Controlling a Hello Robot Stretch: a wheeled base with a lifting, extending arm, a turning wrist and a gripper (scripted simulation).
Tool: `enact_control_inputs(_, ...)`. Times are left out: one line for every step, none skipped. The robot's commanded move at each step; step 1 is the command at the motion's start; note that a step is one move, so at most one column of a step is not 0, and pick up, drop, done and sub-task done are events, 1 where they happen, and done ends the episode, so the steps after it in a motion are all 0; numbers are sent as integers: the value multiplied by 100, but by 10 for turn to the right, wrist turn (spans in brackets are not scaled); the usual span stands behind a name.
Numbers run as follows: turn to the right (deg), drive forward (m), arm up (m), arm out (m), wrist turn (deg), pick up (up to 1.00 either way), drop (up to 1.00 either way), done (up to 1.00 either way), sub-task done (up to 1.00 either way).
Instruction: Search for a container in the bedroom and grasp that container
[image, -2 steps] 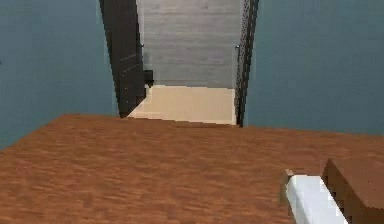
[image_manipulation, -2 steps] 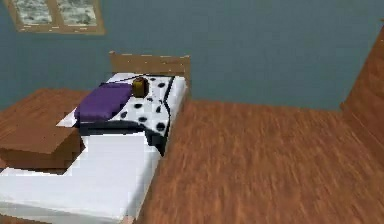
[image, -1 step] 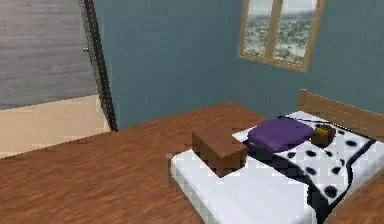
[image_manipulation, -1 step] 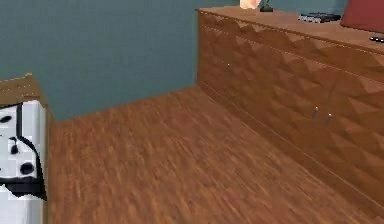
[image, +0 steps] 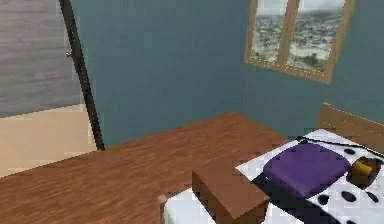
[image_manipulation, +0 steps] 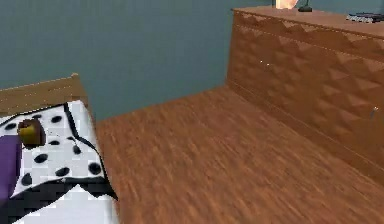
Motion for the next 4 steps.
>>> enact_control_inputs(-450, 0, 0, 0, 0, 0, 0, 0, 0)
enact_control_inputs(-330, 0, 0, 0, 0, 0, 0, 0, 0)
enact_control_inputs(0, 0, 50, 0, 0, 0, 0, 0, 0)
enact_control_inputs(0, 0, 16, 0, 0, 0, 0, 0, 0)
